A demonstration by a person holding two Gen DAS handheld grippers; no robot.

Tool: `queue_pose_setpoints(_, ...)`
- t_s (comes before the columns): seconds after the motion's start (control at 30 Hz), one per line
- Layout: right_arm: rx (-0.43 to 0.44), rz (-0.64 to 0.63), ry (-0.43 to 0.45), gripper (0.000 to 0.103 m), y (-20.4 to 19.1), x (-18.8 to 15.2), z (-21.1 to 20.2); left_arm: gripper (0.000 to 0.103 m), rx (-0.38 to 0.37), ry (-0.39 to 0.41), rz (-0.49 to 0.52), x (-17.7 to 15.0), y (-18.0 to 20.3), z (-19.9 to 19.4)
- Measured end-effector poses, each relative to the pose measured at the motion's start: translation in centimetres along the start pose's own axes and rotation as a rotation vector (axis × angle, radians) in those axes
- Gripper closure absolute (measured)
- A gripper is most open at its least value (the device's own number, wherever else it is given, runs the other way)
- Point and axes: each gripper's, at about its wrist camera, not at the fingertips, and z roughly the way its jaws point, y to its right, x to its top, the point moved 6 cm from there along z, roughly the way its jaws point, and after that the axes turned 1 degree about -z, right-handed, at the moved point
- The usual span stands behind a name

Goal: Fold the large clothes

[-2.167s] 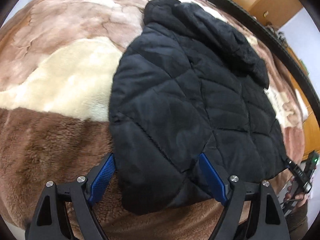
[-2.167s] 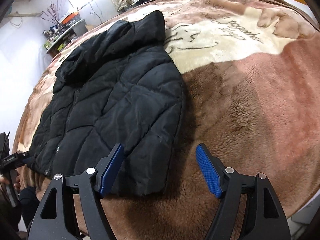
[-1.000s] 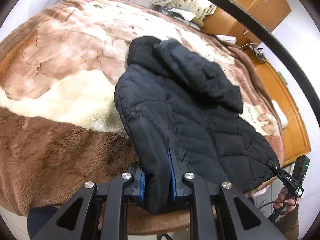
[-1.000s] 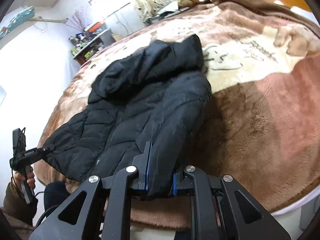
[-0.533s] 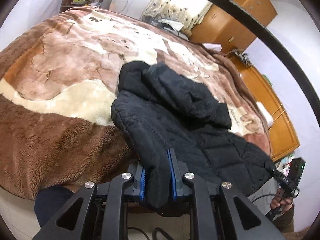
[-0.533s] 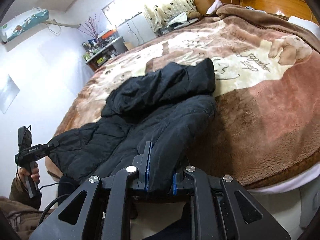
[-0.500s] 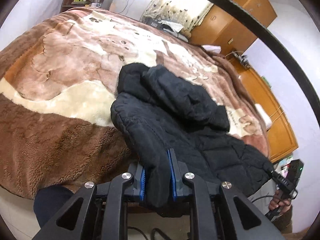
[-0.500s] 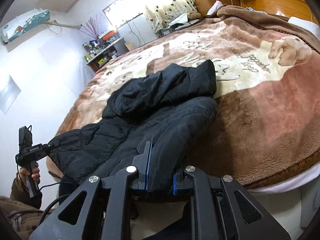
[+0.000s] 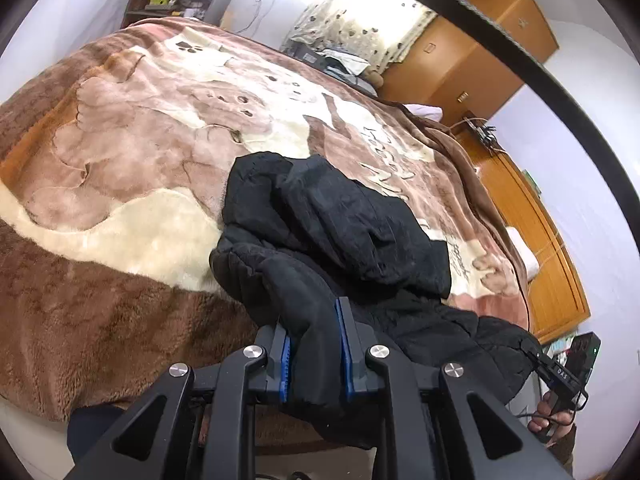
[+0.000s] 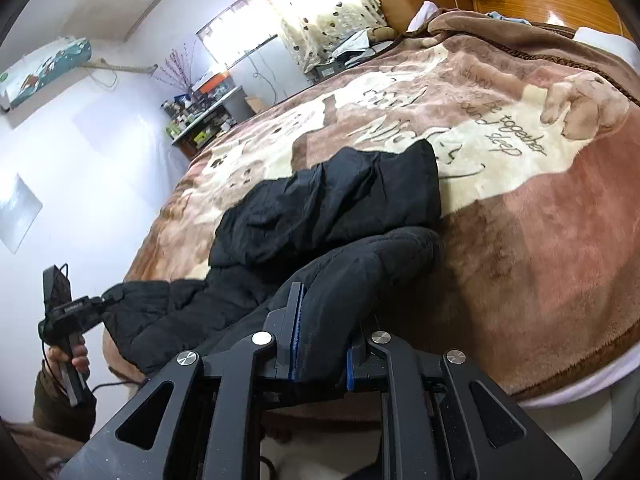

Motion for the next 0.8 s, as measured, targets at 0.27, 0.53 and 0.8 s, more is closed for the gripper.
queue_pose_setpoints(0.27, -0.003, 0.004, 0.006, 0.087, -0.2, 4.0, 2.0, 0.083, 0.020, 0.015, -0.033, 4.4, -0.3, 2.0)
queue_pose_setpoints(0.53, -0.020, 0.075, -0.007, 0.086, 1.2, 8.9, 5.8, 0.078, 0.063, 0.036, -0.066, 10.3, -0.4, 5.5)
queue_pose_setpoints(0.8, -0.045, 0.083, -0.057, 0.085, 2.2, 12.6, 10.9, 0.076, 0.107, 0.005, -0.102, 14.8, -1.8, 11.0)
